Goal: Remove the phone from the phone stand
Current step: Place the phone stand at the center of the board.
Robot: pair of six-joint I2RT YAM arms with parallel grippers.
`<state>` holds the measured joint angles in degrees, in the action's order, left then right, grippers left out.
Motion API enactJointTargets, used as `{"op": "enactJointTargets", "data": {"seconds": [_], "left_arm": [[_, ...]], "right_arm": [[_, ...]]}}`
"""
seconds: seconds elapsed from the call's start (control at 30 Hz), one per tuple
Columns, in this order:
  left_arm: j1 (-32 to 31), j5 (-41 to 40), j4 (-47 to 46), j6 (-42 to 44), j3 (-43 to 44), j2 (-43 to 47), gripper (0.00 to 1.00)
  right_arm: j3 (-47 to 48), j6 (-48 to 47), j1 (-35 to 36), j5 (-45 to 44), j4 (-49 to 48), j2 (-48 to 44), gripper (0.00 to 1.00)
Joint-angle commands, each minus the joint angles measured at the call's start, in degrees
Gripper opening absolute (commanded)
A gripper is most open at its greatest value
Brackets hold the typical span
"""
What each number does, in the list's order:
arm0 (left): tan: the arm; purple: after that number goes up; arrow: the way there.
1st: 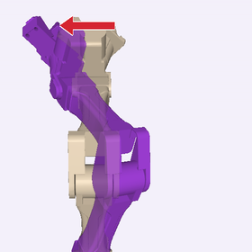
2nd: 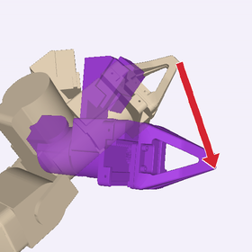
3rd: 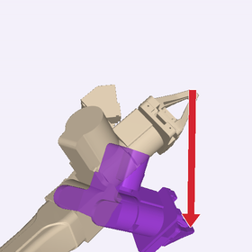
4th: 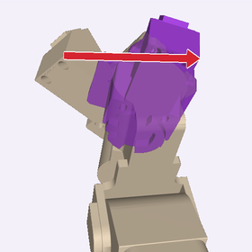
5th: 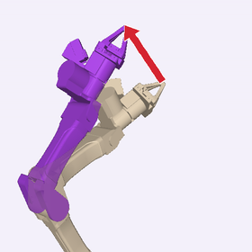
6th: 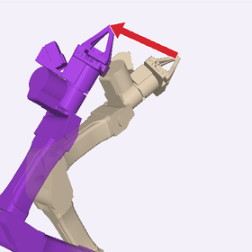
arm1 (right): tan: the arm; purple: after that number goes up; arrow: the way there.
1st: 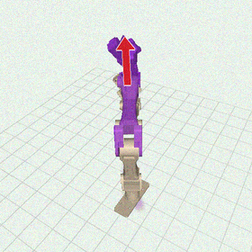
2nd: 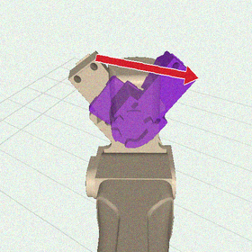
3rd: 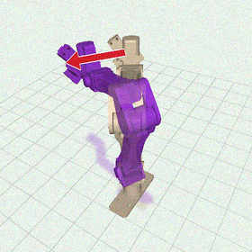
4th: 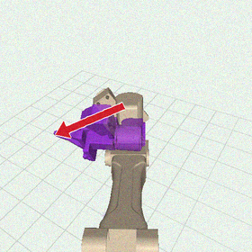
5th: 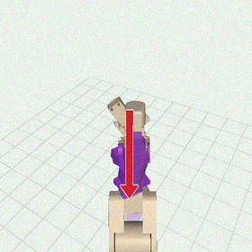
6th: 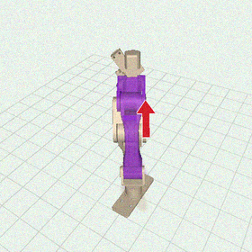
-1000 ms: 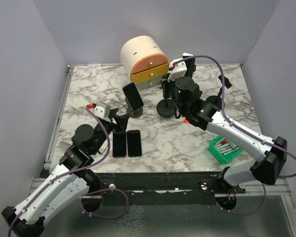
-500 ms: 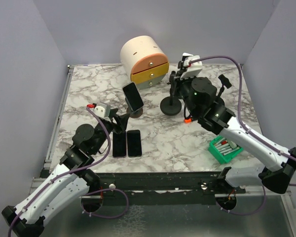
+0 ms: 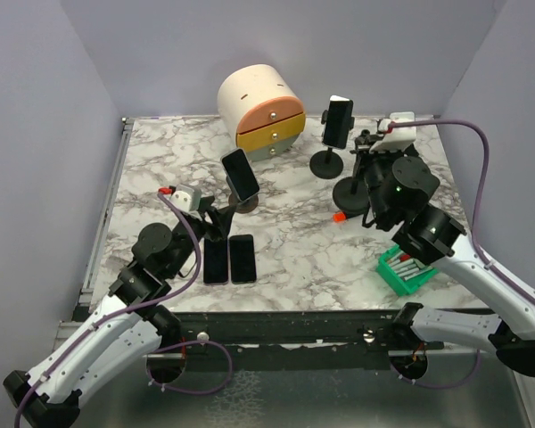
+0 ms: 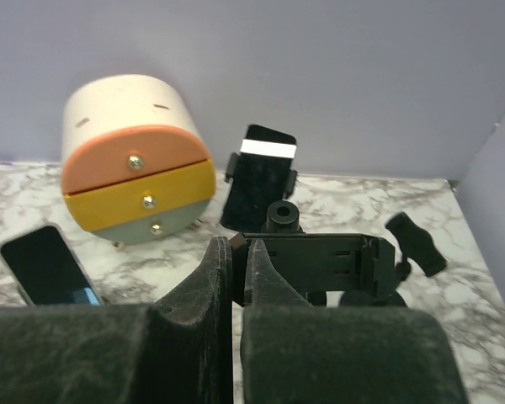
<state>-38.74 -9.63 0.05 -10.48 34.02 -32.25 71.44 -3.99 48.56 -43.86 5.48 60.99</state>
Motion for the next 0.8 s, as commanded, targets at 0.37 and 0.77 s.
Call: {"op": "enactJointTargets", "data": {"seconds": [0.37,0.77], "left_arm": [[-0.02,3.20,-0.58,-1.39,-0.52,0.26,0.61],[-0.02,3.94,-0.89,-1.73,-0.62,0.18,0.61]], "right_arm": [[-9.01,3.79,-14.47,-1.40,2.74,-6.54,0.00],[-17.11,9.70,-23.28,-5.33,-3.77,-6.92,0.00]]}}
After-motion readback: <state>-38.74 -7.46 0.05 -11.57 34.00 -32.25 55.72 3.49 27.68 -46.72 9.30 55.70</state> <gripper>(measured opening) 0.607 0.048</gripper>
